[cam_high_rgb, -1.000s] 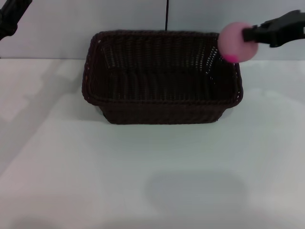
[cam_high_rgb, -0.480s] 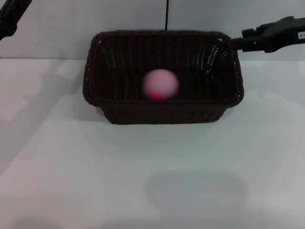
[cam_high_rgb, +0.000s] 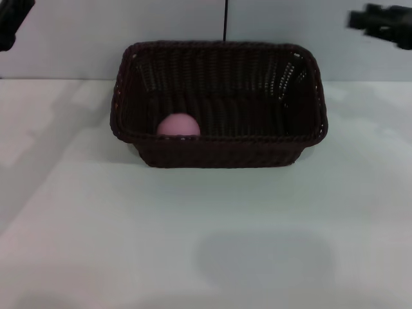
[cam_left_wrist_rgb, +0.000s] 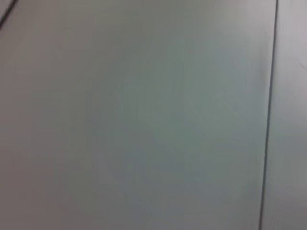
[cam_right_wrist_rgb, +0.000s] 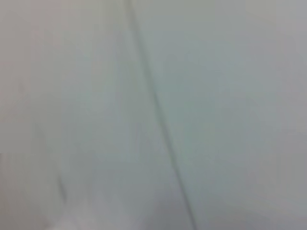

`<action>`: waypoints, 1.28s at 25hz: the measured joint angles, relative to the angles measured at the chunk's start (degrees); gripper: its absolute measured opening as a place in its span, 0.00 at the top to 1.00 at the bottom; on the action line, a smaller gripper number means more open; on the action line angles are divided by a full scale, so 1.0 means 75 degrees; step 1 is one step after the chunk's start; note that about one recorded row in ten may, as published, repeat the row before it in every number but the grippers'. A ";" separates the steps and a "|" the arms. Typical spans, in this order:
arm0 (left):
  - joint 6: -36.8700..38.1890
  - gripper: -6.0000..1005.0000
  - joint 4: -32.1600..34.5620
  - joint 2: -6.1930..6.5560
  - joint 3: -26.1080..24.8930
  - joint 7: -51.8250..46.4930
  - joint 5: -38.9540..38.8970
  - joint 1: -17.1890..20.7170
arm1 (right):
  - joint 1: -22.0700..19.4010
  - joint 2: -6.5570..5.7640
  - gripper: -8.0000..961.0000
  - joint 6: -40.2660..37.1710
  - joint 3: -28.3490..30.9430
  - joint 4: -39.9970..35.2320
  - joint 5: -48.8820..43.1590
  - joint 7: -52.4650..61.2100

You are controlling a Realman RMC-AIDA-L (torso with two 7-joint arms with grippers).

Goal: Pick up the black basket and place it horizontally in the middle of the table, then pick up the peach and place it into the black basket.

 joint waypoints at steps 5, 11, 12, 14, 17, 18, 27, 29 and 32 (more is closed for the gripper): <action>0.0176 0.20 -0.0128 -0.0038 -0.0593 0.0031 -0.0015 0.0106 | -0.0612 -0.0011 0.44 -0.0211 0.0938 0.2519 0.2869 -0.2510; 0.0585 0.20 -0.0681 -0.0020 -0.1367 0.0044 -0.0018 0.0110 | -0.0845 -0.0006 0.44 -0.0772 0.1808 0.4717 0.4894 -0.5180; 0.0602 0.20 -0.0728 -0.0017 -0.1428 0.0045 -0.0019 0.0117 | -0.0858 -0.0002 0.44 -0.0889 0.1946 0.5065 0.5253 -0.5683; 0.0630 0.20 -0.0799 -0.0012 -0.1497 0.0046 -0.0019 0.0137 | -0.0859 0.0006 0.44 -0.1040 0.2060 0.5533 0.5702 -0.6315; 0.0632 0.20 -0.0832 -0.0006 -0.1540 0.0054 -0.0019 0.0184 | -0.0804 0.0013 0.44 -0.1159 0.2104 0.6096 0.6275 -0.6977; 0.0634 0.20 -0.0853 -0.0006 -0.1564 0.0055 -0.0019 0.0193 | -0.0804 0.0013 0.44 -0.1159 0.2104 0.6096 0.6275 -0.6977; 0.0791 0.20 -0.0913 -0.0034 -0.1630 0.0061 -0.0016 0.0309 | -0.0705 0.0005 0.44 -0.1105 0.2298 0.6272 0.6403 -0.7170; 0.0886 0.20 -0.0930 -0.0040 -0.1700 0.0062 -0.0019 0.0339 | -0.0692 0.0002 0.44 -0.1101 0.2411 0.6280 0.6408 -0.7174; 0.0981 0.20 -0.1097 -0.0045 -0.1935 0.0062 -0.0029 0.0358 | -0.0667 0.0001 0.44 -0.1101 0.2484 0.6287 0.6413 -0.7179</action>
